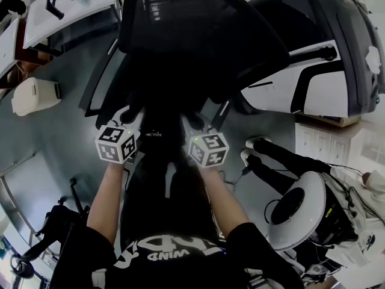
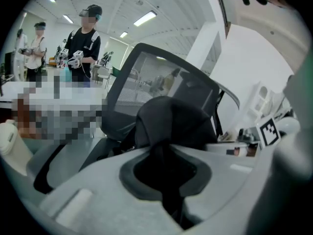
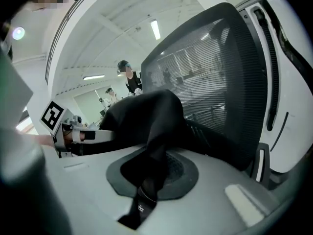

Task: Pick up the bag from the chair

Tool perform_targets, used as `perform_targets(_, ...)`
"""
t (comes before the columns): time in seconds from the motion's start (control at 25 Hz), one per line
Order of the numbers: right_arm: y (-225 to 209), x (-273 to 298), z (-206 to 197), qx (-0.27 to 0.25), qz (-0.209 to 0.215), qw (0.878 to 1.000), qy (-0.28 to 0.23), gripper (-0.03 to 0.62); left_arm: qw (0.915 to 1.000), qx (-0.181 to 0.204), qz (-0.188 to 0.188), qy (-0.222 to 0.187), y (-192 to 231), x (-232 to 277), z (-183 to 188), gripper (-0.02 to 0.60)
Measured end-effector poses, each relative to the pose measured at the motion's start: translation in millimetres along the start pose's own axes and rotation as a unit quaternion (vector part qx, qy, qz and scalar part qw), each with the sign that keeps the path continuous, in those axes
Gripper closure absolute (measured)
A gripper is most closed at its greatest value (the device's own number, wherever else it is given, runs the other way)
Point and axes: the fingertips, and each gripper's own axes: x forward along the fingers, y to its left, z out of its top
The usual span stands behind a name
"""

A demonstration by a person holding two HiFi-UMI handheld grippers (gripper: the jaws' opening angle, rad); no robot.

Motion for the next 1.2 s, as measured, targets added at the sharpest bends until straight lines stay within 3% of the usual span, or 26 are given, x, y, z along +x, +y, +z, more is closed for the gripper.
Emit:
perform_targets(0.44, 35.9, -54.0, 44.6, 0.02, -0.002, 1.0, -0.024, 0.58, 0.9997, 0.014, -0.011, -0.017, -48.3, -54.1, 45.5, 0.566)
perform_targets(0.84, 90.4, -117.6, 73.0, -0.022, 0.005, 0.998, -0.053, 0.58, 0.9961, 0.048, -0.037, -0.064, -100.1, -133.1, 72.7, 0.566)
perform_targets(1.2, 130.7, -168.5, 89.9, -0.021, 0.019, 0.995, -0.099, 0.58, 0.9918, 0.063, -0.062, -0.092, -139.3, -191.0, 85.1, 0.568)
